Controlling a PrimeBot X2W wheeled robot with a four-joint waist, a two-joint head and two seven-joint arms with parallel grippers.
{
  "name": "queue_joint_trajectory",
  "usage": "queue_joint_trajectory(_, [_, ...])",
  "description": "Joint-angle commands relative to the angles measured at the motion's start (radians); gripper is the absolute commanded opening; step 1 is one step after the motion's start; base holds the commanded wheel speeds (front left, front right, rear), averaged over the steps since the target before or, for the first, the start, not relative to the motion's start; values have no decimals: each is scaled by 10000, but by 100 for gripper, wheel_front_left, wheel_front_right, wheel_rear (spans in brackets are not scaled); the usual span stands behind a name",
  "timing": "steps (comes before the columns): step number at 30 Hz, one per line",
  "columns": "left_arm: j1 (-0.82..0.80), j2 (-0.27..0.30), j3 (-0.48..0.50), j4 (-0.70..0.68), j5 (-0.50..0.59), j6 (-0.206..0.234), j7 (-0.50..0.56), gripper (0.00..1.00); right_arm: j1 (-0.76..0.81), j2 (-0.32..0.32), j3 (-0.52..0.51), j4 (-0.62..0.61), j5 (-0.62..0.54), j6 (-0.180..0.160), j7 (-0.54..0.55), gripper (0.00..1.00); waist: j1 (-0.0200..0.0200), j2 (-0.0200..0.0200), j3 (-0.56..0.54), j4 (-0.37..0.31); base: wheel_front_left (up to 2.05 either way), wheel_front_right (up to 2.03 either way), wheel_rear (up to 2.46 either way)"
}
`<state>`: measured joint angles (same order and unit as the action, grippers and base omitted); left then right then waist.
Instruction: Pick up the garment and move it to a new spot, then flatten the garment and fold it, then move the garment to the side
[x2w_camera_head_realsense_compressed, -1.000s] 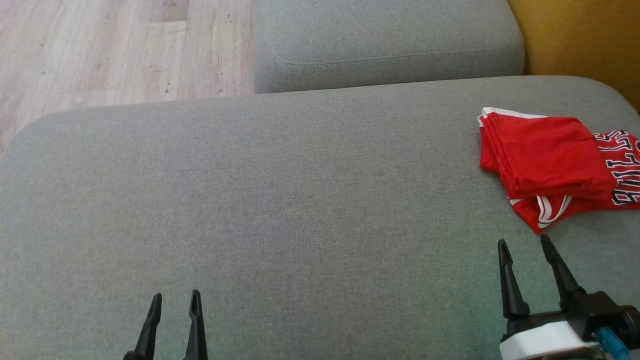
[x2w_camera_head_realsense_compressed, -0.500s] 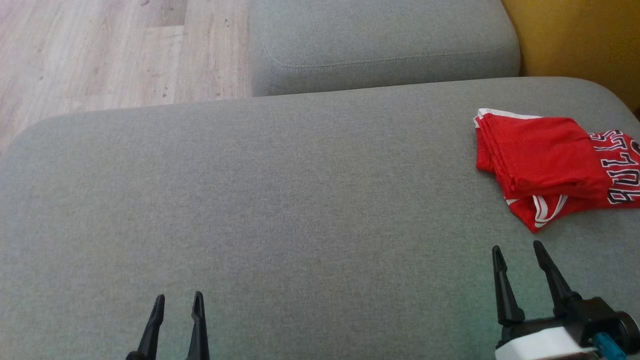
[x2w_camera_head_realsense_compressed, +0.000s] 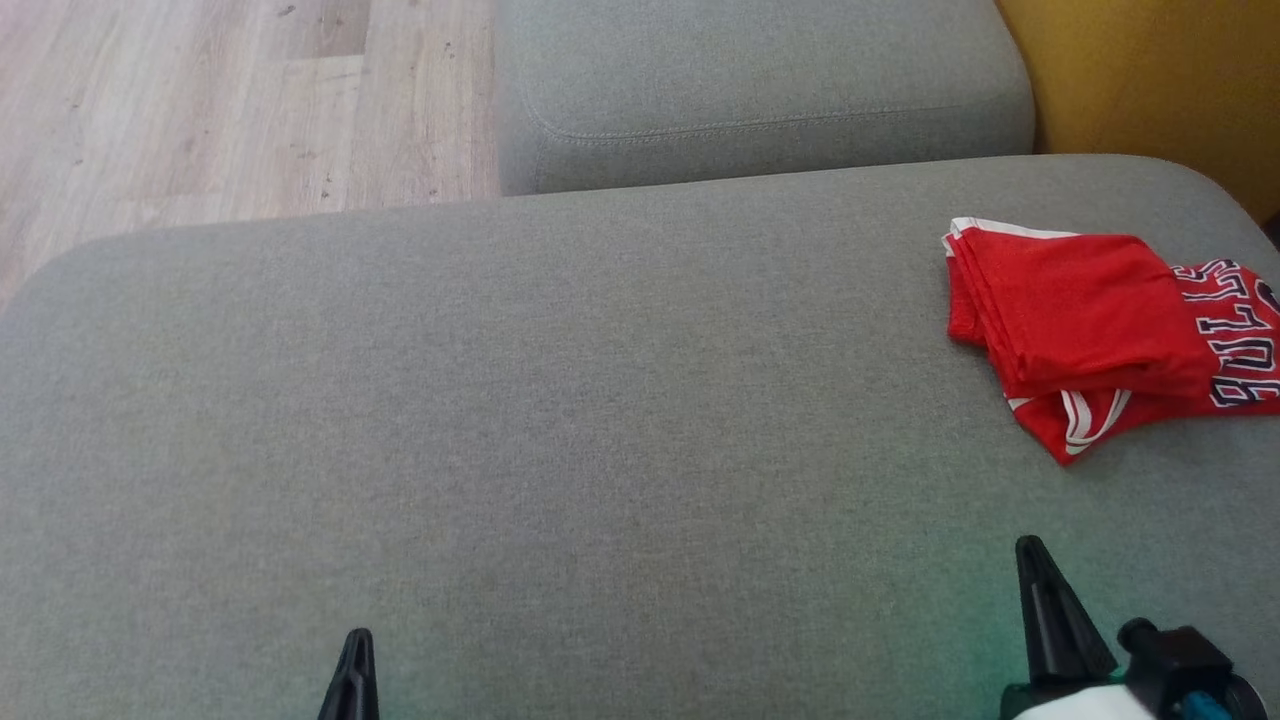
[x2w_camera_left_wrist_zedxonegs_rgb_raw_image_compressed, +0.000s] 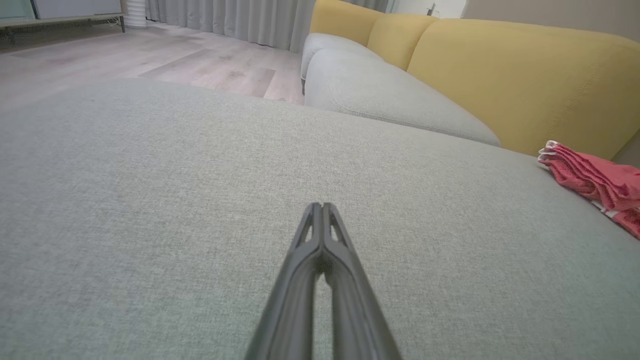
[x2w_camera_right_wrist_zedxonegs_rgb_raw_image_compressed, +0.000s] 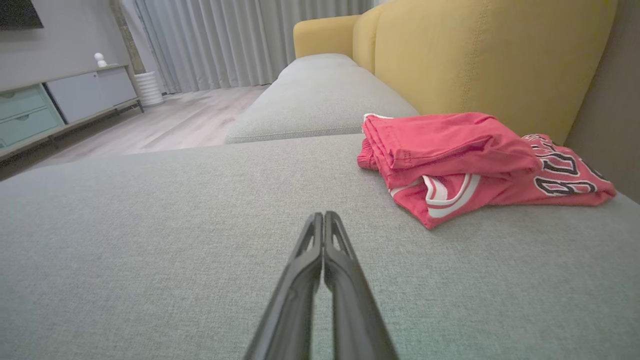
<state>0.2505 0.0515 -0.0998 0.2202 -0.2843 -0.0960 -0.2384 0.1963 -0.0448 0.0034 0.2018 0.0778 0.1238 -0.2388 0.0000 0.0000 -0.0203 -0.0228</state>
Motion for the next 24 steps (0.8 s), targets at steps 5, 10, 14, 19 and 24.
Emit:
queue_joint_trajectory(5, [-399, 51, 103, -243, -832, -22, 145, 0, -415, -83, 9, -275, 1003, 6, 133, 0, 0, 0, 13, 13, 0, 0, 0])
queue_joint_trajectory(10, [-544, 73, 158, -206, -1404, -38, 266, 0, -537, -119, 6, -236, 1670, 9, 242, 0, 0, 0, 23, 22, 0, 0, 0])
queue_joint_trajectory(14, [-658, 90, 204, -179, -1859, -51, 365, 0, -629, -143, 1, -211, 2201, 11, 332, 0, 0, 0, 30, 30, 0, 0, 0])
queue_joint_trajectory(19, [-771, 105, 251, -154, -2313, -64, 464, 0, -720, -166, -8, -188, 2728, 13, 425, 0, 0, 0, 38, 37, 0, 0, 0])
queue_joint_trajectory(24, [-911, 121, 313, -130, -2875, -79, 589, 0, -831, -191, -23, -160, 3380, 16, 542, 0, 0, 0, 47, 47, 0, 0, 0])
